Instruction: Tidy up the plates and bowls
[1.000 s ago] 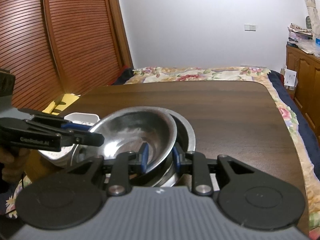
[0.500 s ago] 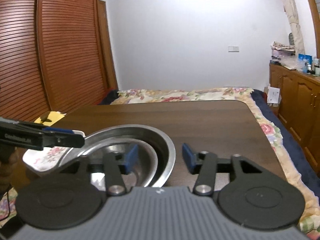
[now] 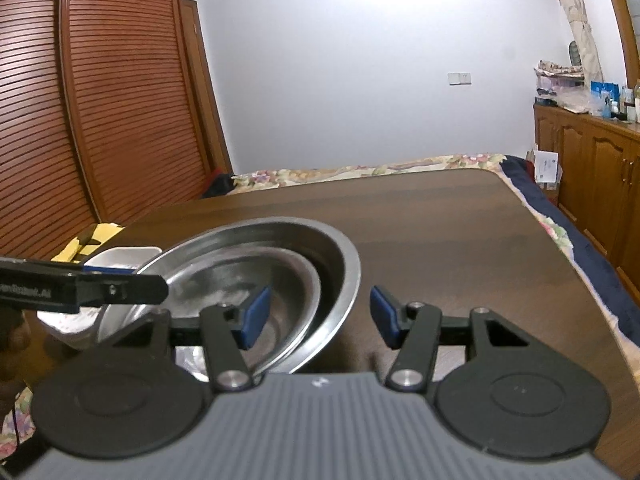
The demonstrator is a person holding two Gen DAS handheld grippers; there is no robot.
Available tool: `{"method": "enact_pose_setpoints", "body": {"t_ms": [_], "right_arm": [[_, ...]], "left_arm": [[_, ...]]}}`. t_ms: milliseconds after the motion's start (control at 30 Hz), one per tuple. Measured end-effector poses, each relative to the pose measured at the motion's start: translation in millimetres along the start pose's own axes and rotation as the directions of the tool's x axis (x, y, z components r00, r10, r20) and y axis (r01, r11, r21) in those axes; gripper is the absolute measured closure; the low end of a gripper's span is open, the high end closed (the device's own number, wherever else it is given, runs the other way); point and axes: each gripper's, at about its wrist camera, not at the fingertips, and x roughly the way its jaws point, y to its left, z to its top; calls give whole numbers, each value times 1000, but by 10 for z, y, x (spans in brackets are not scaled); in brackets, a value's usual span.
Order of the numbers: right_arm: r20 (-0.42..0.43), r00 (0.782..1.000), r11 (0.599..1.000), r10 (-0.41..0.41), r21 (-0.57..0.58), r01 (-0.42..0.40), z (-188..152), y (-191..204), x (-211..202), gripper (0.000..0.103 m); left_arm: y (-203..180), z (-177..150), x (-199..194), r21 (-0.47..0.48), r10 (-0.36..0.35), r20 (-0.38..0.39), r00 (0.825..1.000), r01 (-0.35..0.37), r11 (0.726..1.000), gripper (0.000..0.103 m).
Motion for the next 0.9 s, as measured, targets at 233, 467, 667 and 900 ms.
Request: {"method": "enact_pose_setpoints", "body": {"t_ms": [233,467,667,900], "right_arm": [[-21,1000,1000,22,16,-22,-31,27,37,68],[-38,999,1000,3,16,-3,15,77,34,72],[-30,1000,1000,6,1,-6,82,129,21,72],[-15,999,999,32,-24,-33,225,256,25,72]], "left_arm": [[5,-56,39,1,8,-23,1000,-8,1000,70],[39,-27,-18,-11,17,-21,1000,-18,1000,72],[53,19,-113,-20,23,1,1000,-23,1000,72],[154,99,-288,-36,35,43,998,-34,999,72]]}}
